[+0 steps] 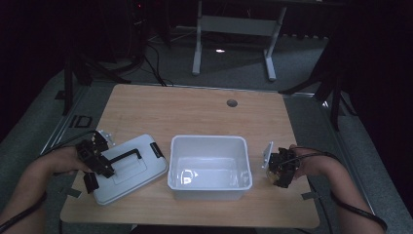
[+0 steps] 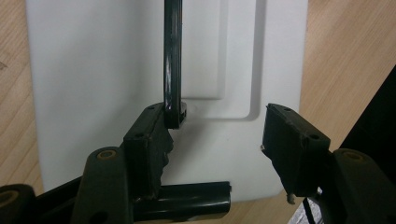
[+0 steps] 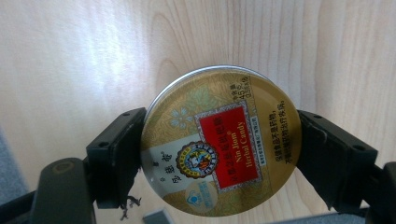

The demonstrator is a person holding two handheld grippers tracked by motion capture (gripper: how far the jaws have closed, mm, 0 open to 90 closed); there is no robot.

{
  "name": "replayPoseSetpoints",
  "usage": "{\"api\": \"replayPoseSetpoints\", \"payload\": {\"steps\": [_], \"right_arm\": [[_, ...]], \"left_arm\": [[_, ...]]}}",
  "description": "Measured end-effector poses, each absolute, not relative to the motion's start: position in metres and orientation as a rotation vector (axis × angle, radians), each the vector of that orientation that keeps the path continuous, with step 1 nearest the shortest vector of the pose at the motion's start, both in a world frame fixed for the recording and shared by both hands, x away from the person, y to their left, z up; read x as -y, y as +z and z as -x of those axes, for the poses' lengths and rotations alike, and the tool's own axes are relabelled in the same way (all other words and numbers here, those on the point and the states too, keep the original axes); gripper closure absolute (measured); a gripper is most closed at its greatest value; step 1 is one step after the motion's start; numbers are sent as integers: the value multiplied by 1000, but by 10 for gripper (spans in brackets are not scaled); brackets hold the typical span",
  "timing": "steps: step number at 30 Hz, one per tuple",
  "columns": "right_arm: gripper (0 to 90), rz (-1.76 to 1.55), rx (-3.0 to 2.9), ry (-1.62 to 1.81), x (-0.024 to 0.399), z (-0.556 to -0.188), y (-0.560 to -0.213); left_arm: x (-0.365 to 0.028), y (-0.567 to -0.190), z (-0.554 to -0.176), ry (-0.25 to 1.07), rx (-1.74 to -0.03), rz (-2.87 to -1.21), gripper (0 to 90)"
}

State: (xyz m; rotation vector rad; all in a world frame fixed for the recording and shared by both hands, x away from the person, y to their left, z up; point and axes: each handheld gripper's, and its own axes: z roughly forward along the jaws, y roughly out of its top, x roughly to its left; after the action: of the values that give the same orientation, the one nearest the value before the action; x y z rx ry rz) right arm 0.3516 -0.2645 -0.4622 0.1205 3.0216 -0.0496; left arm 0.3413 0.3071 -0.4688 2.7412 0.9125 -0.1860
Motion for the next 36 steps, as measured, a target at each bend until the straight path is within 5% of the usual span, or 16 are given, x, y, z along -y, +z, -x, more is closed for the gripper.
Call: {"api": "replayPoseSetpoints", "payload": {"steps": [24,36], "right_arm": [[203,-123,-2976,-43,230,-338,-375],[203,-16,-2981,-10,187,-335,-358]], "left_arm": [[-305,-466,-341,-169,-899,-2762,402],[-301,-463,-342,-170,-882,-2768,402]]}}
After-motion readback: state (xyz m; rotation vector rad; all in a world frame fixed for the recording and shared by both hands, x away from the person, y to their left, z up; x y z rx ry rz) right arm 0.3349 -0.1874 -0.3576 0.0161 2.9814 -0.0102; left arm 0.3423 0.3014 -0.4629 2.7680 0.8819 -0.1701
